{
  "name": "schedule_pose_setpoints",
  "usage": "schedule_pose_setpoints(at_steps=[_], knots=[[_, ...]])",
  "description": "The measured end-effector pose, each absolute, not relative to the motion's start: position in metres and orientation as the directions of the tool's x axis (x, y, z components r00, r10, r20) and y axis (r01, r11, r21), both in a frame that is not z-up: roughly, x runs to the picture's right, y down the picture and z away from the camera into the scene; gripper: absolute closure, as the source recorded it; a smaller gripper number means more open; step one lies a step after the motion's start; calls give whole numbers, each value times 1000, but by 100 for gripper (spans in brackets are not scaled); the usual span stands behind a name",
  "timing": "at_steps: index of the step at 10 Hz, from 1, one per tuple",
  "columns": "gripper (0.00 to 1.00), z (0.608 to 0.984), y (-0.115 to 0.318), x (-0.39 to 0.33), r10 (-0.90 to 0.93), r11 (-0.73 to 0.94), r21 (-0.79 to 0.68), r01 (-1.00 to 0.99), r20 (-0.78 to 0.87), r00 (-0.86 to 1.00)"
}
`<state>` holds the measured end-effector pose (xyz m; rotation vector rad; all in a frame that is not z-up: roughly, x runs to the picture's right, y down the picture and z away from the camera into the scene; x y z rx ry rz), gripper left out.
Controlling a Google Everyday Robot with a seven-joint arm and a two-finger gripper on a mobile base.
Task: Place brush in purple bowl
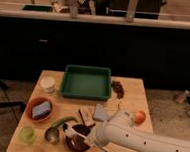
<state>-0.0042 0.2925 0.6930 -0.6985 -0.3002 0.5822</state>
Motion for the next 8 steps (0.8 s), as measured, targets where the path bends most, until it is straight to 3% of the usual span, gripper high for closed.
schedule_pose_setpoints(at_steps=[8], knots=[[20,693,293,-4,595,616,-678,-400,68,801]])
